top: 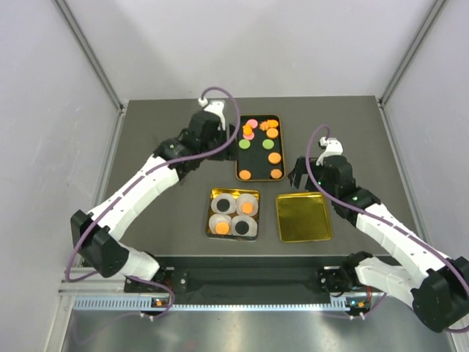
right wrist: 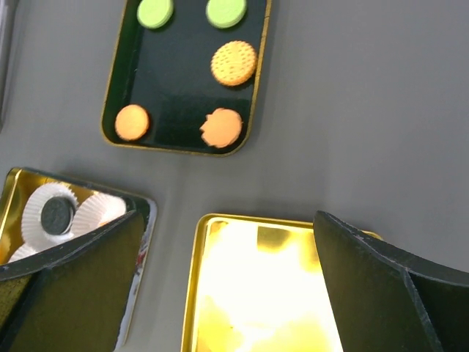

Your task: Pack the cookies

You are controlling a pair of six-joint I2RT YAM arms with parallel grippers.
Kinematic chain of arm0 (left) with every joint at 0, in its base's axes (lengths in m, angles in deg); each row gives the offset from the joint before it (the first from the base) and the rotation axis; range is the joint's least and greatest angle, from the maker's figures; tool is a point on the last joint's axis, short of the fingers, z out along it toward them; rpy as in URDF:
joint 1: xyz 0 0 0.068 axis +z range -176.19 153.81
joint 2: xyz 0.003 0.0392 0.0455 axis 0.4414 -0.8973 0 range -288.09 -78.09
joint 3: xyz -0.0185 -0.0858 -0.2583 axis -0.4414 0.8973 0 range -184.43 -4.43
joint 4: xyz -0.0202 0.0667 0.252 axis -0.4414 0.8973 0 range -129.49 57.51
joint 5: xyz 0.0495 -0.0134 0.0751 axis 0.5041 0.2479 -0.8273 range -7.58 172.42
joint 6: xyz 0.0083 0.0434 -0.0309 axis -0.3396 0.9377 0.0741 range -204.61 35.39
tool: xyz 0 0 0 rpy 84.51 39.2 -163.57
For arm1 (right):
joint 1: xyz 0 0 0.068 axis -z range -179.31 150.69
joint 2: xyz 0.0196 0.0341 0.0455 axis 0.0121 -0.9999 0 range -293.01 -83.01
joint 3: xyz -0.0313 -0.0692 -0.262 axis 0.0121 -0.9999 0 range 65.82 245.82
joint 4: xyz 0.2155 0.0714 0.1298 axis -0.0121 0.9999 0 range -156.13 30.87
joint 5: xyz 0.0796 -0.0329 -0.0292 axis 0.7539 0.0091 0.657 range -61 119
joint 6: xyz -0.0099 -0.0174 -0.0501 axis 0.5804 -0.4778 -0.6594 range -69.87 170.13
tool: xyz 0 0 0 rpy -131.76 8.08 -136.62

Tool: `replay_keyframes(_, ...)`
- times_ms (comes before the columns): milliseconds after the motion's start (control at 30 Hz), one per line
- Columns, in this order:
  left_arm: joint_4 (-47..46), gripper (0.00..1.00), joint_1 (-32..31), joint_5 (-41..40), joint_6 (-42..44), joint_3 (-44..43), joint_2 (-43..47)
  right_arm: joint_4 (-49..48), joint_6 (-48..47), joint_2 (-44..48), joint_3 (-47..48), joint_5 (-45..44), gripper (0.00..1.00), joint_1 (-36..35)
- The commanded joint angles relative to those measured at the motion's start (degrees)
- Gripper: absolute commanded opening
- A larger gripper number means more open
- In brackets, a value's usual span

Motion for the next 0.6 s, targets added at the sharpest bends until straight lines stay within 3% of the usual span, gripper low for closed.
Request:
replay_keyframes(0, -1.54, 0.74, -4.22, 2.88, -3.71, 4.2, 2.33, 0.0, -0.7, 0.73, 1.6, -3.73, 1.0, 2.58)
replay_keyframes(300, -11.64, 0.72, -8.1, 14.92, -4.33, 15.1, 5.41, 6.94, 3.77, -1.13, -1.28, -4.69, 0.95, 8.57)
replay_keyframes(567, -21.13, 0.71, -9.07, 23.36, -8.19, 24.68, 8.83, 12.39, 8.61, -2.09, -4.64, -6.81, 0.78, 11.38)
